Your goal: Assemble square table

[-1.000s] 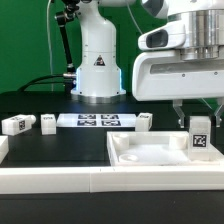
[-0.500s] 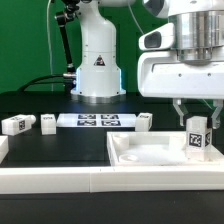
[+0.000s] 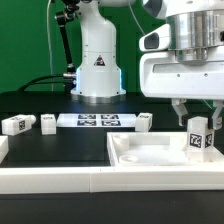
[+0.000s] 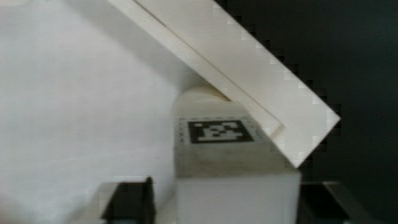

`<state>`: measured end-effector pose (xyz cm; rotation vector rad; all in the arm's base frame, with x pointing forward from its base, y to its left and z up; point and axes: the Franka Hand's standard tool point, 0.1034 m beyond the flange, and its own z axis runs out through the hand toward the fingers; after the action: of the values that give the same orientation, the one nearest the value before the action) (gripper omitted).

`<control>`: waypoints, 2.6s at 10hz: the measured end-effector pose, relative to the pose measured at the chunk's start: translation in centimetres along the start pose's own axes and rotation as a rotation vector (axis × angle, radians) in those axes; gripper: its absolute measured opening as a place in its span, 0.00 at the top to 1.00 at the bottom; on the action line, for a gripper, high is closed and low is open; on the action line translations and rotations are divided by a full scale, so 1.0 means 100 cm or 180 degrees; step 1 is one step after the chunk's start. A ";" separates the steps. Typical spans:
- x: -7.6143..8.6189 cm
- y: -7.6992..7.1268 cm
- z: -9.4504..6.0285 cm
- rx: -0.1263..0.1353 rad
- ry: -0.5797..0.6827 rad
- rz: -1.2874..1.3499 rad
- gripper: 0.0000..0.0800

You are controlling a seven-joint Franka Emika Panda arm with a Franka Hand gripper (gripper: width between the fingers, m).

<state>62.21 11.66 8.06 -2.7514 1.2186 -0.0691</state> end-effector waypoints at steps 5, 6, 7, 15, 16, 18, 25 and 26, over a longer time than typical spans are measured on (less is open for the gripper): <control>-0.005 -0.004 0.000 -0.0032 -0.0003 -0.1583 0.19; -0.005 -0.006 -0.001 -0.0045 -0.0023 -0.1940 0.19; -0.004 -0.007 -0.002 -0.0046 -0.0018 -0.2167 0.19; -0.002 -0.005 -0.001 -0.0087 -0.0055 -0.3864 0.19; -0.002 -0.005 -0.001 -0.0098 -0.0053 -0.4004 0.19; -0.001 -0.004 -0.001 -0.0102 -0.0056 -0.4241 0.19; 0.000 -0.004 -0.001 -0.0101 -0.0042 -0.3591 0.64; 0.000 -0.003 -0.001 -0.0100 -0.0033 -0.3199 0.64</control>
Offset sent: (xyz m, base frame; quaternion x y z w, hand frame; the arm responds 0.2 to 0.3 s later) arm 0.0033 0.0070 0.0025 -0.0180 0.0097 -0.2690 0.9629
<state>62.42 11.88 8.18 -3.0580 -0.2621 -0.1263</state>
